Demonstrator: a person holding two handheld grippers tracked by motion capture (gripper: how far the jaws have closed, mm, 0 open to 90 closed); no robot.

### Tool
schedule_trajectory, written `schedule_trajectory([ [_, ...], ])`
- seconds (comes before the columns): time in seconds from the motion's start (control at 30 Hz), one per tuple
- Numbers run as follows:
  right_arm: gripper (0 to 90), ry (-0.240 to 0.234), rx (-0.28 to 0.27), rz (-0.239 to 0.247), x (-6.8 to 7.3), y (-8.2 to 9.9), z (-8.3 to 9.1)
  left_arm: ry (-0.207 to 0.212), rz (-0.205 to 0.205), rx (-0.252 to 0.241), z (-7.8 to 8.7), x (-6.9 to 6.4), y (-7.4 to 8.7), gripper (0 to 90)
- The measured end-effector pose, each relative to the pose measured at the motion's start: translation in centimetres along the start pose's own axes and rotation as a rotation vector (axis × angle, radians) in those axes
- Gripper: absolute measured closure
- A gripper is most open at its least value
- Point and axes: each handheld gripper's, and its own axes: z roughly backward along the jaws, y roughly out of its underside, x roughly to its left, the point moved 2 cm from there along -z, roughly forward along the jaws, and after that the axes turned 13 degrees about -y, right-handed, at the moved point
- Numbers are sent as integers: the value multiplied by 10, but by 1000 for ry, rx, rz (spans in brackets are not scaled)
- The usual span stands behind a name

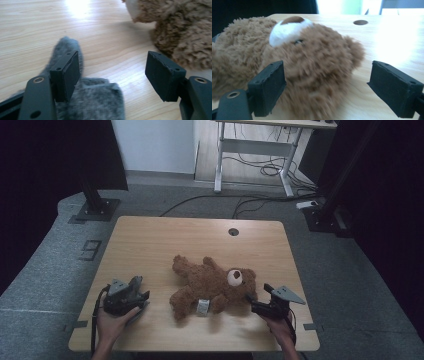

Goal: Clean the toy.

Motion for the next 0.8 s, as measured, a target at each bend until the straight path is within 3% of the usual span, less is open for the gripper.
schedule_trajectory([
  [0.3,132,42,39,-26,-15,24,28,23,-19,19,-5,-10,10,289],
  [0.53,132,67,75,-42,-24,33,25,36,-31,31,-8,-12,13,291],
  [0.8,134,64,62,-46,-25,31,27,37,-34,31,-7,-12,13,291],
])
